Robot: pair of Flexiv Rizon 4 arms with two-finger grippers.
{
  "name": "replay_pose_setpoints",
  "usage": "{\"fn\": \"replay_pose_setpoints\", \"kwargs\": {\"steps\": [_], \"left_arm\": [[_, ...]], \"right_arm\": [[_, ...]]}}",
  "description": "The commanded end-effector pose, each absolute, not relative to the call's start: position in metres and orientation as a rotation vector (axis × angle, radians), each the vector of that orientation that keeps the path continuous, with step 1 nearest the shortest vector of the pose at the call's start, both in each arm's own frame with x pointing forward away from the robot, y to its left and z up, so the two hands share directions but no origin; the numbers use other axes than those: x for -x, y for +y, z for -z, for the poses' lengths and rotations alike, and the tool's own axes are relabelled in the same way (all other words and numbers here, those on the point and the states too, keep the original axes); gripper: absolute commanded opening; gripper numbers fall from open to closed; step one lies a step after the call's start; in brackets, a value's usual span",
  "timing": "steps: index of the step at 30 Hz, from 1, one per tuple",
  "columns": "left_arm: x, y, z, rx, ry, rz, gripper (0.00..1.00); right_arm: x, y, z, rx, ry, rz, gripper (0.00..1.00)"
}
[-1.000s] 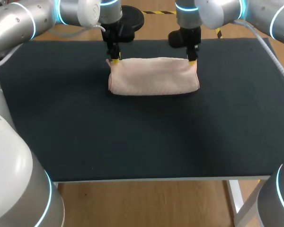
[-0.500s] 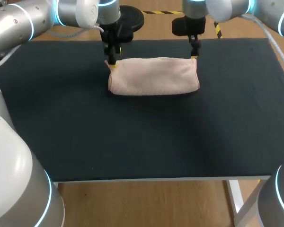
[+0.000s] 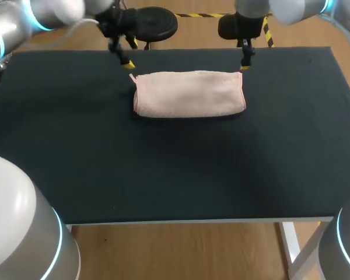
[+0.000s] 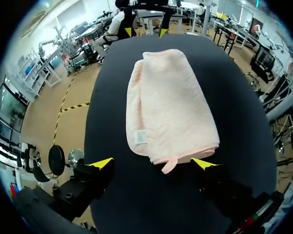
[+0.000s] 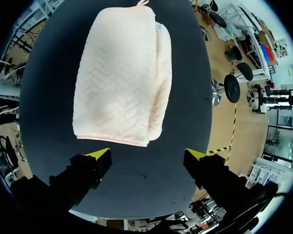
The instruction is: Fold the towel
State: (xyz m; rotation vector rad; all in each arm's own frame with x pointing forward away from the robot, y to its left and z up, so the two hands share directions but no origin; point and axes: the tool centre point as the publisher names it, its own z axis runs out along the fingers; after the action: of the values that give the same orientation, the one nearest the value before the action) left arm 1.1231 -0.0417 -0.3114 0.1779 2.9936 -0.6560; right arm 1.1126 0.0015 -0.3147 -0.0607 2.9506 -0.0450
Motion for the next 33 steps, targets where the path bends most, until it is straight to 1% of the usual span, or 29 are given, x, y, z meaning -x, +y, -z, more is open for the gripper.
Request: {"fn": "replay_pose_setpoints", "kwargs": {"steps": [1,14,20,29,33], "left_arm": [[-1.071,-0.017,0.297,-0.147,2.838,0.799,1.0],[-1.04,0.027,0.303,0.051,2.685,1.092,1.0],[-1.036,0.041,0.304,0.083,2.658,1.125,1.0],[-1.043,0.045,0.296,0.026,2.654,1.136,1.0],[-1.044,0.044,0.294,0.008,2.675,1.109,1.0]], "right_arm": [[-1.102,0.001,0.308,0.07,2.928,0.036,1.0],[-1.092,0.003,0.296,0.086,2.906,0.031,1.0],[-1.091,0.002,0.294,0.088,2.901,0.048,1.0],[-1.089,0.005,0.289,0.11,2.889,0.057,1.0],[-1.087,0.006,0.286,0.188,2.877,0.096,1.0]]}}
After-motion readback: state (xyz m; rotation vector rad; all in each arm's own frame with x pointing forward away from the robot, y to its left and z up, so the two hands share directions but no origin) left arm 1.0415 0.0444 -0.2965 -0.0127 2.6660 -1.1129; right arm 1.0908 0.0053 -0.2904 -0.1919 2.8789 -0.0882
